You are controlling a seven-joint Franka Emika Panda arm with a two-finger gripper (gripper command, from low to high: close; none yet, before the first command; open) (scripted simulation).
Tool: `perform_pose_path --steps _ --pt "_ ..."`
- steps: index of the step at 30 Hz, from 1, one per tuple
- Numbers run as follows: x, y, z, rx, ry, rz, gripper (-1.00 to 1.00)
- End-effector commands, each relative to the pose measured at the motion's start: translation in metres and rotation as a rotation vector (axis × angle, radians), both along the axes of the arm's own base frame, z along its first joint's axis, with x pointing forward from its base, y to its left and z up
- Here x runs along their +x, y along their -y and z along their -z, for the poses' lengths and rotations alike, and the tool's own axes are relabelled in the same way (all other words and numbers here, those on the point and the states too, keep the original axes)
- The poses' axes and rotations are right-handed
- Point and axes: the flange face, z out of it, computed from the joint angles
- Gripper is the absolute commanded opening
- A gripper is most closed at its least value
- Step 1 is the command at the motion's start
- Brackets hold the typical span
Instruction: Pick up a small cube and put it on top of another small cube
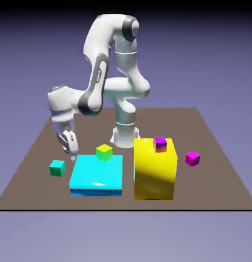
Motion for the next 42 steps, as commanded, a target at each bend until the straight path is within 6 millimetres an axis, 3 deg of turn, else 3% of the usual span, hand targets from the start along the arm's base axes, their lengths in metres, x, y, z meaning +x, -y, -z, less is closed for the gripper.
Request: perform_pose_path --steps 1,6,8,13,14,15,20,27,32,37,42 --pt "-0.01 0.013 0.009 0.024 -0.029 0.063 0.0" --pt "-0.066 0.076 0.048 0.122 -0.157 0.381 0.0" --pt "-0.068 0.077 0.048 0.124 -0.159 0.388 0.0" --pt "-0.066 0.064 0.117 0.124 -0.16 0.388 0.0" --pt "-0.066 0.064 0.117 0.124 -0.16 0.388 -1.0" --pt "-0.066 0.064 0.117 0.124 -0.16 0.388 -1.0" --pt "-0.061 0.074 0.048 0.129 -0.154 0.379 -1.0" --pt "0.07 -0.02 0.019 0.267 -0.046 0.167 -1.0" --pt "0.142 -0.121 -0.011 0.347 0.007 -0.07 -1.0" --pt "0.182 -0.246 -0.046 0.396 0.047 -0.38 -1.0" --pt "0.189 -0.378 -0.085 0.438 0.084 -0.698 -1.0"
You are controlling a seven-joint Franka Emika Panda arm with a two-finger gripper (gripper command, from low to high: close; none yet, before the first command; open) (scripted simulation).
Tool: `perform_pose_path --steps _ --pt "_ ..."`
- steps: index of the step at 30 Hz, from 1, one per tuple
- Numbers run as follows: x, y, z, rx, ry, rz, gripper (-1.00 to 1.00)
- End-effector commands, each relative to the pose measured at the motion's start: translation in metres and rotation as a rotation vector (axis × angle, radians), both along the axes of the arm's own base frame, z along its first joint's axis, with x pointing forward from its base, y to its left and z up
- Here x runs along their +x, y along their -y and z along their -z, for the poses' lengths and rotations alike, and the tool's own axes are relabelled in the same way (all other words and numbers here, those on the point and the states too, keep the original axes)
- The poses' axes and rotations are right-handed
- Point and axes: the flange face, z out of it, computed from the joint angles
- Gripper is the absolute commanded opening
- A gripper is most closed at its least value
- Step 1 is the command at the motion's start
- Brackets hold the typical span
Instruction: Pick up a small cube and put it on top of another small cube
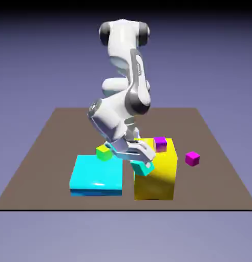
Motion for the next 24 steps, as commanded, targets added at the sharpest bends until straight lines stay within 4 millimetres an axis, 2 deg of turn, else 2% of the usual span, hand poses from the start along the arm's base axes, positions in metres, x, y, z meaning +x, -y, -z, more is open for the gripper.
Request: perform_pose_path --steps 1,4,9,17,24 --pt "-0.003 -0.027 -0.008 0.008 0.016 -0.063 -1.0" --pt "-0.021 -0.102 -0.029 0.024 0.075 -0.261 -1.0" --pt "-0.082 -0.188 -0.021 -0.078 0.245 -0.739 -1.0" --pt "-0.176 -0.256 0.008 -0.211 0.486 -1.481 -1.0" --pt "-0.267 -0.297 0.031 -0.252 0.672 -2.184 -1.0"
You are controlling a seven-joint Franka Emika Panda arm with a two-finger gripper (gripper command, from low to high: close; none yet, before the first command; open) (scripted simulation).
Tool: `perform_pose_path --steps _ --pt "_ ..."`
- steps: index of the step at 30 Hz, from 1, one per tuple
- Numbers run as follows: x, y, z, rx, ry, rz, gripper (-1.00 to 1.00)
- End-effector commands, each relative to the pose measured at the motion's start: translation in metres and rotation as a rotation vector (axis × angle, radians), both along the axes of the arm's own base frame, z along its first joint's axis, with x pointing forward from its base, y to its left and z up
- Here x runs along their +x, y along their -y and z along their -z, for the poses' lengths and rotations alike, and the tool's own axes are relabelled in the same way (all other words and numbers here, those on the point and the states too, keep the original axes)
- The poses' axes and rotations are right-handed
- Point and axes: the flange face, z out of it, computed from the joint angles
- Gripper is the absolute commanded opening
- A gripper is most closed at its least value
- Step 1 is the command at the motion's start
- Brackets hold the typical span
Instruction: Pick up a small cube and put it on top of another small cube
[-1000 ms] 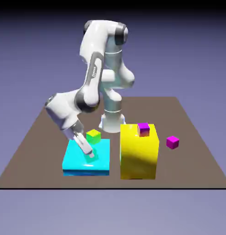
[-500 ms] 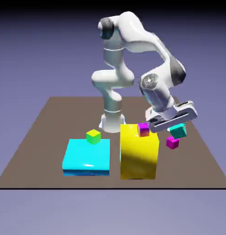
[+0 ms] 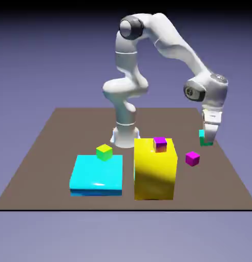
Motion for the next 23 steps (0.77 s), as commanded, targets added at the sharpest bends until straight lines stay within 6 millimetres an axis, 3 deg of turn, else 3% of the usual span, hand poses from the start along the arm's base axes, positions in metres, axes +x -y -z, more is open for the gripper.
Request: perform_pose_path --steps 1,8,11,12,20,21,23 --pt "-0.008 0.0 0.003 -0.013 0.022 -0.088 -1.0" --pt "-0.107 -0.016 0.025 -0.112 0.142 -0.826 -1.0" --pt "-0.1 0.018 0.051 -0.156 0.134 -0.98 -1.0" --pt "-0.1 0.018 0.051 -0.156 0.134 -0.98 -1.0" --pt "-0.088 0.024 0.119 -0.156 0.134 -0.98 -1.0" --pt "-0.088 0.024 0.119 -0.156 0.134 -0.98 1.0" --pt "-0.089 0.022 0.11 -0.157 0.136 -0.979 1.0"
